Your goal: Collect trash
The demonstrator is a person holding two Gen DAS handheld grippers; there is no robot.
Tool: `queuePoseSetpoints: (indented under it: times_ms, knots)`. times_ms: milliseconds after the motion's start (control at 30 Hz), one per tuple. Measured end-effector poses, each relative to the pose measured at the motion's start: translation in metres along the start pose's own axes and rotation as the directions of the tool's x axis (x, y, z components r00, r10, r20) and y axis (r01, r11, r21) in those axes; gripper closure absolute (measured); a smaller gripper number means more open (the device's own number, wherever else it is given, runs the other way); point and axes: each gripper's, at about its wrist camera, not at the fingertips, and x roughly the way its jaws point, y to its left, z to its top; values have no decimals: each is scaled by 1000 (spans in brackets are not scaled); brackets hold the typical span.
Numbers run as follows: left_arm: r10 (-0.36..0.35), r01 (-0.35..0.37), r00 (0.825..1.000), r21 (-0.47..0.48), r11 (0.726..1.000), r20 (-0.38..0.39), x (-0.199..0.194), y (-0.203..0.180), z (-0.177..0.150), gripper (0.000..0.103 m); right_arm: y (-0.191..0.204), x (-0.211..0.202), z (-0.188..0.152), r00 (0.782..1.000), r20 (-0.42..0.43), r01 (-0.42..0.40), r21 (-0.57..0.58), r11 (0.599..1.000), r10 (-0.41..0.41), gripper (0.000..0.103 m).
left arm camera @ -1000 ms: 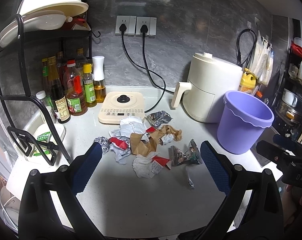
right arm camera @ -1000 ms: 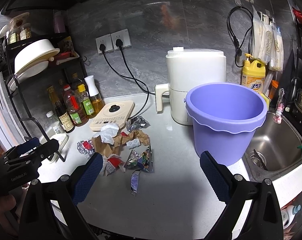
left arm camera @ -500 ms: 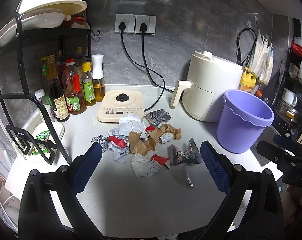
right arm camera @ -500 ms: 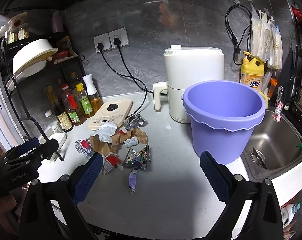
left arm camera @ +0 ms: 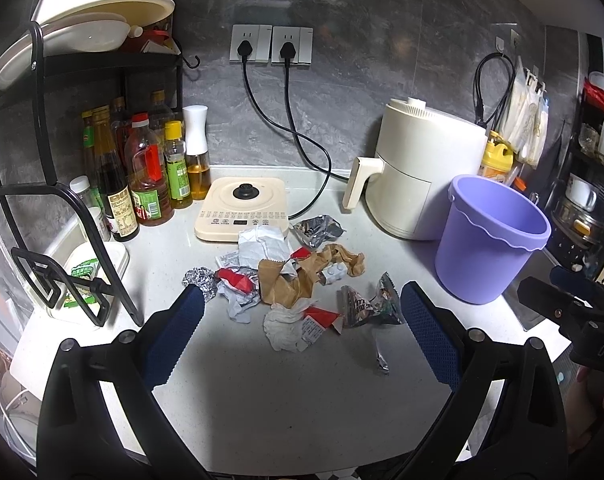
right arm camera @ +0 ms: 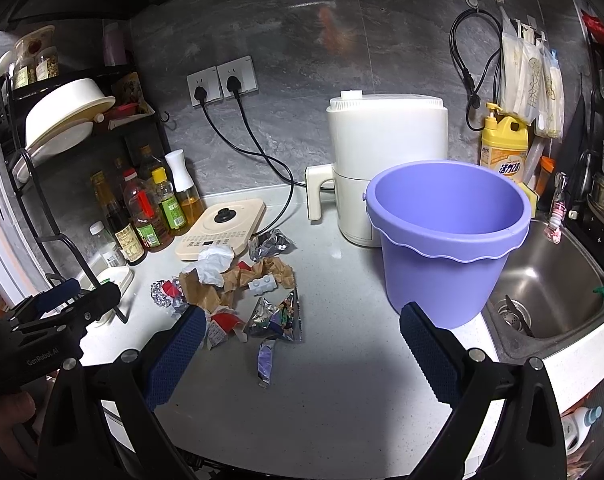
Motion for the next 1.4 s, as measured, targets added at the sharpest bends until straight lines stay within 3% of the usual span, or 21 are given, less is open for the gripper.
queuePoseSetpoints:
  times_ms: [433, 667, 1067, 1300, 1400]
  knots:
    - [4, -4, 1000, -6, 1000, -7, 4, 0, -2, 6, -1, 3, 2, 1000, -6, -4, 1, 1000, 4, 8]
    - [1, -2, 999, -24, 1000, -39, 17, 6, -8, 7, 0, 17, -3, 999, -48, -18, -10, 1000, 18, 8]
    - [-2, -7, 990, -61, 998, -142, 56, 22, -21, 21, 6, 58, -17, 986, -160, -42, -22, 999, 38, 15]
    - [-15, 3, 981, -60, 998, -191, 88, 22, -25, 23, 10, 83, -20, 976, -214, -50, -36, 998, 41, 21]
    - [-23, 8, 975, -71, 997, -220, 105, 24, -27, 30, 10, 93, -19, 972, -233, -51, -37, 998, 41, 22]
